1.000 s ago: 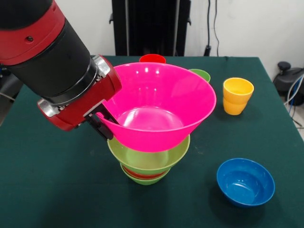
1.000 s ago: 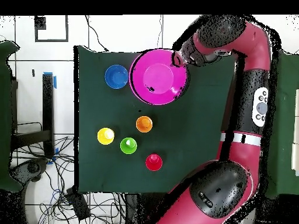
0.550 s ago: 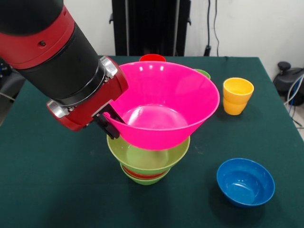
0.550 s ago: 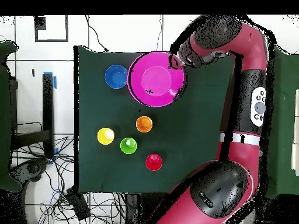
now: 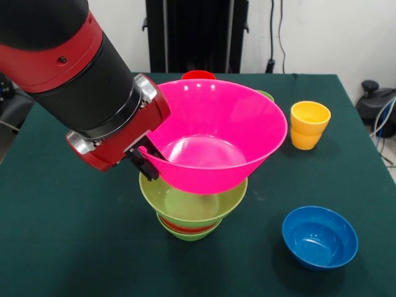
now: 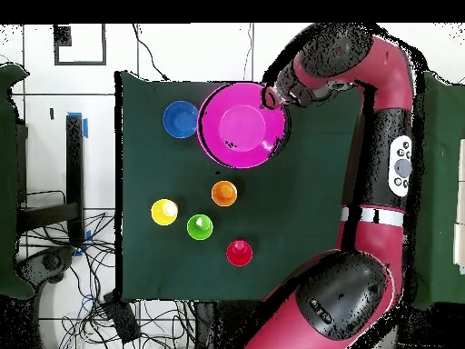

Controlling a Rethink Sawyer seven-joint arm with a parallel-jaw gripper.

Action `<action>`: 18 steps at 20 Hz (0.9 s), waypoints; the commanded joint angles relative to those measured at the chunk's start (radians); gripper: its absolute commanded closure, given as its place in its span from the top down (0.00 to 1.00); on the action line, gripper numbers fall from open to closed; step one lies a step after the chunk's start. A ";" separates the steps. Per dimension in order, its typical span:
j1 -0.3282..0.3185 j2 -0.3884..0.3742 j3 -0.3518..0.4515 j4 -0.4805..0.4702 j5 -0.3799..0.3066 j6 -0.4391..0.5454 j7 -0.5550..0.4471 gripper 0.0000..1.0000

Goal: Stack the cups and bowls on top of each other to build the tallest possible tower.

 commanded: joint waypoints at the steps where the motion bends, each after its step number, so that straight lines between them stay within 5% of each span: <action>1: 0.011 -0.002 -0.065 0.040 -0.051 0.005 -0.283 0.00; 18: 0.012 0.014 -0.051 0.002 -0.078 0.008 -0.337 0.00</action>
